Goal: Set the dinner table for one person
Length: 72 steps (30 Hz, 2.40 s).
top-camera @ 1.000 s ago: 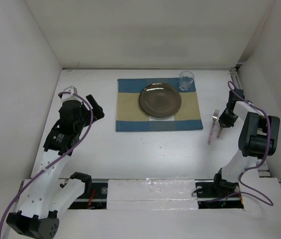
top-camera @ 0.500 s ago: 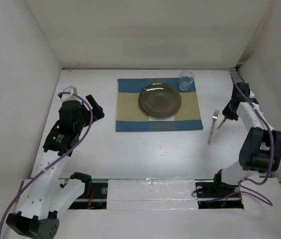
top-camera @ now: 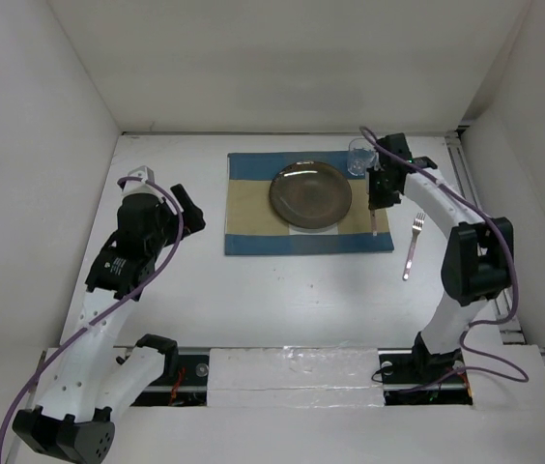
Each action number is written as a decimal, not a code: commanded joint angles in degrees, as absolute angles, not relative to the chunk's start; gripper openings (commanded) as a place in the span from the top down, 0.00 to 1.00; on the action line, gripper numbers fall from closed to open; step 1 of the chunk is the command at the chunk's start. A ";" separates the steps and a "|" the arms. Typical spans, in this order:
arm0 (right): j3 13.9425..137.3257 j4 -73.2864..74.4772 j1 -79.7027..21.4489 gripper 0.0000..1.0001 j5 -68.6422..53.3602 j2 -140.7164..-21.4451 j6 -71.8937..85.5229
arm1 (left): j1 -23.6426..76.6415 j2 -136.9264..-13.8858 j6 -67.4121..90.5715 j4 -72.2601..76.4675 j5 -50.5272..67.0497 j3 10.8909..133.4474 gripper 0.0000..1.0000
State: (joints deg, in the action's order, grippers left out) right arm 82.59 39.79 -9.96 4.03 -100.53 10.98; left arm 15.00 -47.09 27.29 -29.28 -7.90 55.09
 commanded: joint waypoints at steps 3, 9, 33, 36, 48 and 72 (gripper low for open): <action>84.56 43.42 -10.72 1.00 8.53 -101.77 8.79 | 15.21 -47.29 26.19 -26.98 -7.29 55.20 0.00; 83.94 42.02 -10.72 1.00 7.47 -104.49 8.79 | 15.21 -48.34 26.19 -26.98 -7.29 55.20 0.00; 86.83 39.46 -9.67 1.00 7.12 -114.35 7.73 | 15.21 -49.39 25.66 -26.46 -6.24 54.67 0.00; 87.45 39.46 -9.67 1.00 7.65 -113.64 7.73 | 15.21 -49.39 25.66 -26.46 -6.24 54.67 0.00; 89.47 40.69 -9.67 0.99 8.26 -115.58 6.68 | 15.21 -49.39 25.66 -26.46 -5.71 54.67 0.00; 76.86 34.65 -6.43 0.40 16.96 -94.60 21.52 | 15.21 -49.39 25.66 -26.46 -5.71 54.67 0.00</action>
State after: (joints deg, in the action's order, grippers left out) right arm 81.58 38.59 -8.84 12.73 -100.92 15.40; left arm 15.00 -49.67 26.37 -28.34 -6.04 55.07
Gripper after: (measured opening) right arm 0.597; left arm 0.997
